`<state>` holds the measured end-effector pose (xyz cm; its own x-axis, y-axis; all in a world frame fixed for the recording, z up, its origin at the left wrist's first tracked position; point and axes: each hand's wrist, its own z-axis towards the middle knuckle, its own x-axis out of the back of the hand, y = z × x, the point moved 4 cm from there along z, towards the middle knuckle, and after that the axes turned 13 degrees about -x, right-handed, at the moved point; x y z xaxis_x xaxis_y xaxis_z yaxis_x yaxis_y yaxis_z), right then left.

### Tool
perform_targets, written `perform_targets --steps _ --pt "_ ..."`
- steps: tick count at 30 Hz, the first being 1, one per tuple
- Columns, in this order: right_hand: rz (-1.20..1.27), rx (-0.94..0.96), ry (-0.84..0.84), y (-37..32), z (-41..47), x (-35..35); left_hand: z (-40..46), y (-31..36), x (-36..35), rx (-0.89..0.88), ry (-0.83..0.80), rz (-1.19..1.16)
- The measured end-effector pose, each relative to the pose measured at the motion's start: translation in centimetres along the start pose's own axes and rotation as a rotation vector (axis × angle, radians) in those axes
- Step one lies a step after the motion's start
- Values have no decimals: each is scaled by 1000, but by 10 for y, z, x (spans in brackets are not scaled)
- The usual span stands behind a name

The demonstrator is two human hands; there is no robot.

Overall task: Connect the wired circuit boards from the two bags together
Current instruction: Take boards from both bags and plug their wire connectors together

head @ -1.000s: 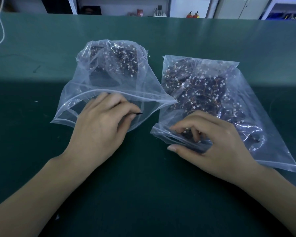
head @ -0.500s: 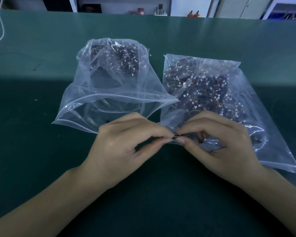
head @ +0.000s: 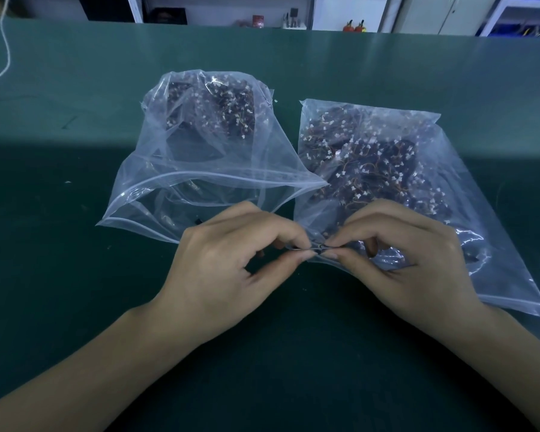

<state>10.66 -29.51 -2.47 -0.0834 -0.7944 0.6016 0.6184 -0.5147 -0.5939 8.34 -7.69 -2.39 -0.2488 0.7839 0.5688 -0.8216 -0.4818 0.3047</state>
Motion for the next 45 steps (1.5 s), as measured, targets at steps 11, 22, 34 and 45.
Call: perform_targets --steps 11,22,34,45 --pt "-16 11 8 -3 1 1 0 0 0 6 -7 -6" --pt "-79 -26 -47 2 2 -3 1 -3 3 13 56 2" --pt "-90 -16 56 8 1 0 -2 -3 -1 -16 -2 -60" --pt "-59 5 13 8 0 -2 7 2 -10 -156 -219 393"
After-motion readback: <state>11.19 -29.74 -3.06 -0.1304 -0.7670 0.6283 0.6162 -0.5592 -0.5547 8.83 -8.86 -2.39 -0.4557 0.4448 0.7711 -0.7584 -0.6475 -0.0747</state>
